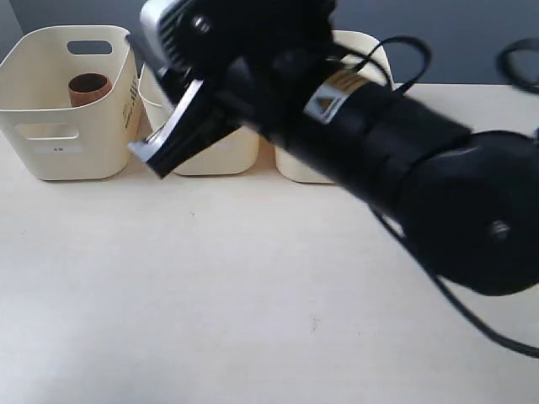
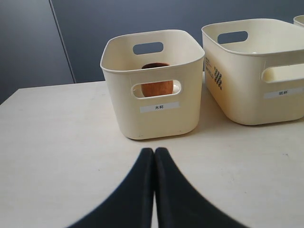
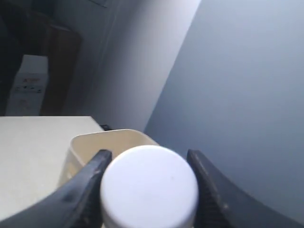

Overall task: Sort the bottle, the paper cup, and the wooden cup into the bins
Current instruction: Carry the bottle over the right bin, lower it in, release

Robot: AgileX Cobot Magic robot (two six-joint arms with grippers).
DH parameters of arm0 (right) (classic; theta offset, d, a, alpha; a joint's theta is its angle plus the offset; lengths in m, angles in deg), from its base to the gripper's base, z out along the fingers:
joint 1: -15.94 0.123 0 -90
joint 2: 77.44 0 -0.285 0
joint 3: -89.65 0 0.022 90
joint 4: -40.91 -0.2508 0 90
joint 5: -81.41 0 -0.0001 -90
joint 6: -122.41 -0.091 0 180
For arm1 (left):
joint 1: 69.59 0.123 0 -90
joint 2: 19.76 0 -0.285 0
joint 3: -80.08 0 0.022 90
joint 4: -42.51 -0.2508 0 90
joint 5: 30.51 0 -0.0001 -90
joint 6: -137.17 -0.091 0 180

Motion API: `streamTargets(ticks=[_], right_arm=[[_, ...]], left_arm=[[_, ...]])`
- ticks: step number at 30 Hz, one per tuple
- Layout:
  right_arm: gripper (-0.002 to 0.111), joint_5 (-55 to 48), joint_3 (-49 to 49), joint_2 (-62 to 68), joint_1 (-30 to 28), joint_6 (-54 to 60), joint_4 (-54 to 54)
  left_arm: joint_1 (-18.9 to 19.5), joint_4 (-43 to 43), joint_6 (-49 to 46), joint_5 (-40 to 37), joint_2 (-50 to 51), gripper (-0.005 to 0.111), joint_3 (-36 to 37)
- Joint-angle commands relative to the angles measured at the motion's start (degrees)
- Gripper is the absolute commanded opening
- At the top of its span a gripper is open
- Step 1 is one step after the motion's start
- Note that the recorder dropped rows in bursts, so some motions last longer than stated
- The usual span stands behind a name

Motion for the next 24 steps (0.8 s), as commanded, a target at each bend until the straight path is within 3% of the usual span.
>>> streamTargets(ticks=[1, 3, 7, 14, 24], right_arm=[[-0.001, 0.62, 0.42, -7.02, -0.24, 19.66, -15.68], [-0.001, 1.42, 0.42, -9.21, -2.05, 25.96, -20.60], [-0.001, -0.97, 0.42, -10.07, -11.14, 23.17, -19.20], [-0.001, -2.69, 0.42, -8.47, -25.60, -10.45, 7.56], [-0.001, 5.29, -0.49, 6.74, -36.16, -35.32, 28.06]], left_arm=[[-0.05, -0.10, 0.16, 0.79, 0.19, 0.000, -0.07], [-0.05, -0.10, 0.16, 0.79, 0.19, 0.000, -0.07], [-0.05, -0.10, 0.16, 0.79, 0.19, 0.000, -0.07], [-0.05, -0.10, 0.16, 0.79, 0.19, 0.000, -0.07], [-0.05, -0.10, 0.16, 0.79, 0.19, 0.000, -0.07]])
